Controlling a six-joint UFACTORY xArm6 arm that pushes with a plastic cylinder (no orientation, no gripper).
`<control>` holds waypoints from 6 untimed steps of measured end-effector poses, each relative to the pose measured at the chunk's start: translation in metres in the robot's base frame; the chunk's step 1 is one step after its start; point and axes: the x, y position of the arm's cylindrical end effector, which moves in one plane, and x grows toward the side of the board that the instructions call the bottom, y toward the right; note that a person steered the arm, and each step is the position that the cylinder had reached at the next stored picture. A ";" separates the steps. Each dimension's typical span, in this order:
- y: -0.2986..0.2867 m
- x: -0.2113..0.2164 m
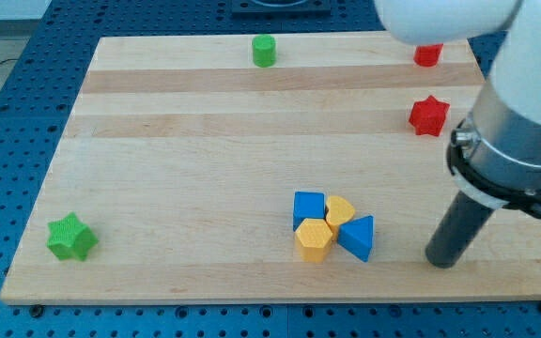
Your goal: Push the blue triangle into the yellow blocks
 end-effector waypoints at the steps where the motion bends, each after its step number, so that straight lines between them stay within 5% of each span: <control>1: -0.012 0.000; 6: -0.064 0.003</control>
